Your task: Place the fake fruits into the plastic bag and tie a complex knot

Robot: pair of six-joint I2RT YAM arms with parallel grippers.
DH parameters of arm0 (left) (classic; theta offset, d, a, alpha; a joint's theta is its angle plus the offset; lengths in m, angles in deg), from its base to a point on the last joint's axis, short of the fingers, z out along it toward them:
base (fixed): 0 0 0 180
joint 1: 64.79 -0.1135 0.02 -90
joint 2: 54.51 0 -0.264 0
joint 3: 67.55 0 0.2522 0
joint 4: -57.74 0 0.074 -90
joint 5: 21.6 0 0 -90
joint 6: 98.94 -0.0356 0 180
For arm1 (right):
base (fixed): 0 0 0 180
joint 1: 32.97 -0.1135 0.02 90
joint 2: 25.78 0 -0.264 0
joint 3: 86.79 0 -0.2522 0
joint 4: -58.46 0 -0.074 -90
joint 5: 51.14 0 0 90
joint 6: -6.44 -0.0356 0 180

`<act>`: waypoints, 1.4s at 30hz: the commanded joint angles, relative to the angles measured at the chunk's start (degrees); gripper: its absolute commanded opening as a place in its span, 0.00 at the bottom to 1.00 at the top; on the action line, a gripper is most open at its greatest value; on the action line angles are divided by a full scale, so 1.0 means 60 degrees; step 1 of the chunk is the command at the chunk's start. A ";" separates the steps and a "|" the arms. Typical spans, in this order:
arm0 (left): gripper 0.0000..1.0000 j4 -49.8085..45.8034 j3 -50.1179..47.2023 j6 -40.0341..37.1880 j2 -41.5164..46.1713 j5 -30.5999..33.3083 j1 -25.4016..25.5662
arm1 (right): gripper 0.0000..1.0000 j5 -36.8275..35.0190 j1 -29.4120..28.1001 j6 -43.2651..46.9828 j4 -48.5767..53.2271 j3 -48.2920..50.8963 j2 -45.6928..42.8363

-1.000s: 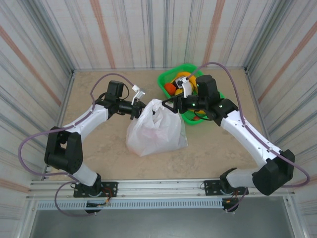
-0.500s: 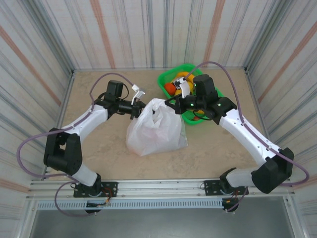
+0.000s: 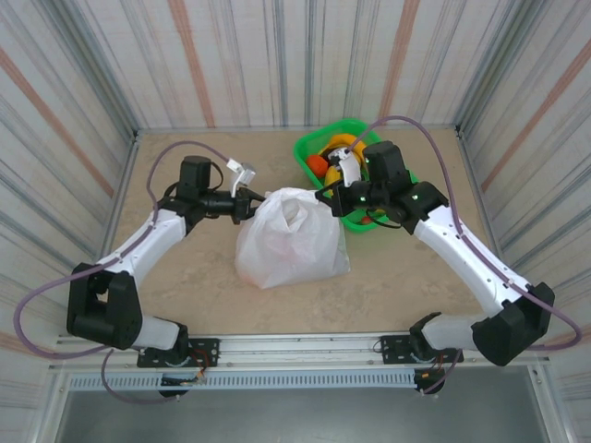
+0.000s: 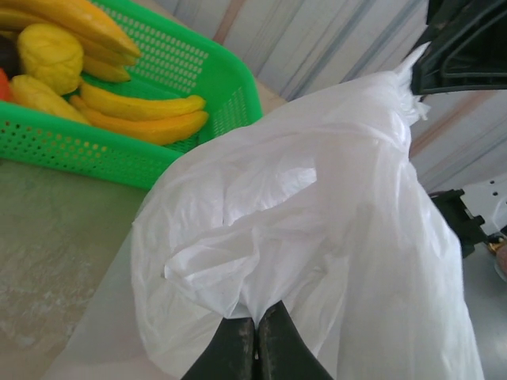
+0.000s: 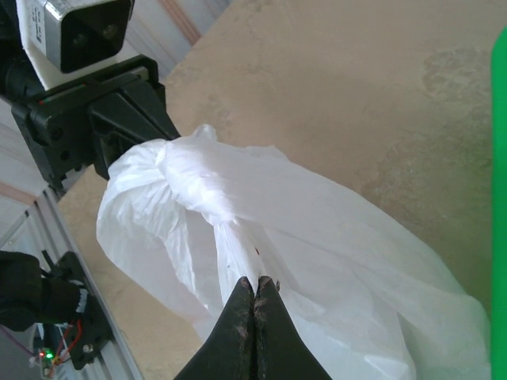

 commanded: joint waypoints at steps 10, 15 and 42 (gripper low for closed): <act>0.00 0.0765 -0.1063 0.1293 0.1326 0.1764 -0.0872 | 0.00 -0.1038 0.0719 -0.0197 0.0836 0.0125 -0.0550; 0.00 0.0654 -0.1342 0.1483 0.1706 0.2273 -0.1050 | 0.00 -0.1290 0.1046 -0.0319 0.1289 0.0312 -0.0551; 0.00 0.0596 -0.3389 0.2985 0.3446 0.4524 -0.3145 | 0.00 -0.1739 0.3299 -0.0796 0.0267 0.3721 -0.1186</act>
